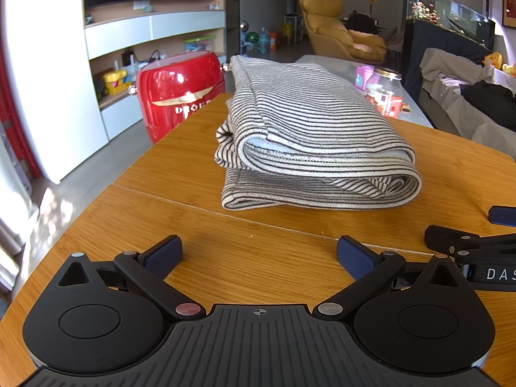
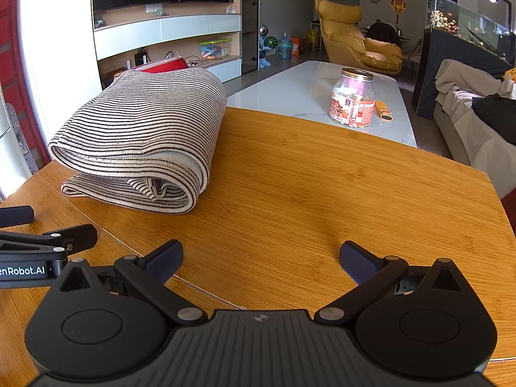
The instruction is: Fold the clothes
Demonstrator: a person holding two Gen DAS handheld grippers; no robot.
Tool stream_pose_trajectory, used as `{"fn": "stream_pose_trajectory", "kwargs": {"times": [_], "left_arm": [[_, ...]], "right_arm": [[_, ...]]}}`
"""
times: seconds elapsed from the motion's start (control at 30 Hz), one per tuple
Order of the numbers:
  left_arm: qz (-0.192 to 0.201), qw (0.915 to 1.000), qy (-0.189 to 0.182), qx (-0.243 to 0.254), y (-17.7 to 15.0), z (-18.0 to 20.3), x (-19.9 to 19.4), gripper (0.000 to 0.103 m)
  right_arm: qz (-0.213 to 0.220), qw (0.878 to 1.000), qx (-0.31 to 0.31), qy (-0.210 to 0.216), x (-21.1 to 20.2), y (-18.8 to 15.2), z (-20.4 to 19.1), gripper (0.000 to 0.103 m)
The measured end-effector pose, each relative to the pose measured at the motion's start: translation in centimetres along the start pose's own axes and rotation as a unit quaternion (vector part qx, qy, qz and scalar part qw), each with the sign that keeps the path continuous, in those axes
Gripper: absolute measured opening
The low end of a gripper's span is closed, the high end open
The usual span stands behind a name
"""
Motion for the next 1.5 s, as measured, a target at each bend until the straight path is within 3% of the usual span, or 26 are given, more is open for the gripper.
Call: {"fn": "stream_pose_trajectory", "kwargs": {"times": [0.7, 0.9, 1.0, 1.2, 1.5], "left_arm": [[0.000, 1.0000, -0.003, 0.001, -0.1, 0.2, -0.2, 0.103], [-0.019, 0.9969, -0.062, 0.045, -0.6, 1.4, -0.7, 0.103], [-0.028, 0.9976, -0.055, 0.033, -0.5, 1.2, -0.5, 0.103], [-0.028, 0.9996, 0.001, 0.000, -0.3, -0.5, -0.3, 0.103], [-0.025, 0.9996, 0.006, -0.009, 0.0, -1.1, -0.3, 0.103]], "right_arm": [[0.000, 1.000, 0.000, 0.000, 0.0, 0.0, 0.0, 0.103], [0.000, 1.000, 0.000, 0.000, 0.0, 0.0, 0.0, 0.103], [0.000, 1.000, 0.000, 0.000, 0.0, 0.0, 0.0, 0.103], [0.000, 1.000, 0.000, 0.000, 0.0, 0.0, 0.0, 0.103], [0.000, 1.000, 0.000, 0.000, 0.0, 0.0, 0.0, 0.103]]}}
Point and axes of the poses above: each gripper's, at about its wrist camera, not at the fingertips, and x roughly the way its jaws point, z to its right, y to its top, the point moved 8 cm from there along x, roughly the way its jaws point, and after that the axes turned 4 degrees about -x, right-handed, at the moved point
